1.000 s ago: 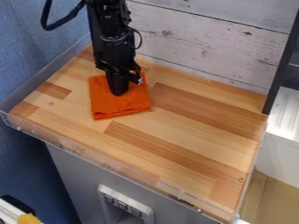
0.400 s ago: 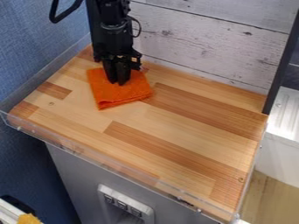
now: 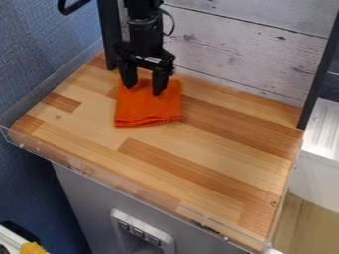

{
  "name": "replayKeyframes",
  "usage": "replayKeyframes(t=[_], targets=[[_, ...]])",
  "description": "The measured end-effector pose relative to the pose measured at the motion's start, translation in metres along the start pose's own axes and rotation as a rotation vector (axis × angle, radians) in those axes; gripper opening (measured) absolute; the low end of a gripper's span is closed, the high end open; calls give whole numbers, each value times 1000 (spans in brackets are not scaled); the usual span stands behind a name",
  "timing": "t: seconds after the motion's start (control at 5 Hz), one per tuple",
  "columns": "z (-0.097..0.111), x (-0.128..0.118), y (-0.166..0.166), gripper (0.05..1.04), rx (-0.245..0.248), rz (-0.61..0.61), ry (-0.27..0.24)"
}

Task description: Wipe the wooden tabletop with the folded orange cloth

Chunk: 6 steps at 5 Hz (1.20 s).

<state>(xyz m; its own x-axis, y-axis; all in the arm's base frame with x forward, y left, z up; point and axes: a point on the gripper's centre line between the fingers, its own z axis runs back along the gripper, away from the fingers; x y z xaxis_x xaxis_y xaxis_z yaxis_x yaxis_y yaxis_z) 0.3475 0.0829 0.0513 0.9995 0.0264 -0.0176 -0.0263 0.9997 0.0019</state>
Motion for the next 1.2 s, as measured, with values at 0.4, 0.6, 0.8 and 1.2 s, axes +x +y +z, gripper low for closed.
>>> replayKeyframes(t=[0.4,0.6,0.8,1.2], targets=[[32,-22,-39,999,16,-1,-19],[43,-30,-54,998,21,0,-27],[49,-36,-66,998,21,-3,-31],[52,-50,-78,998,11,-4,-24]])
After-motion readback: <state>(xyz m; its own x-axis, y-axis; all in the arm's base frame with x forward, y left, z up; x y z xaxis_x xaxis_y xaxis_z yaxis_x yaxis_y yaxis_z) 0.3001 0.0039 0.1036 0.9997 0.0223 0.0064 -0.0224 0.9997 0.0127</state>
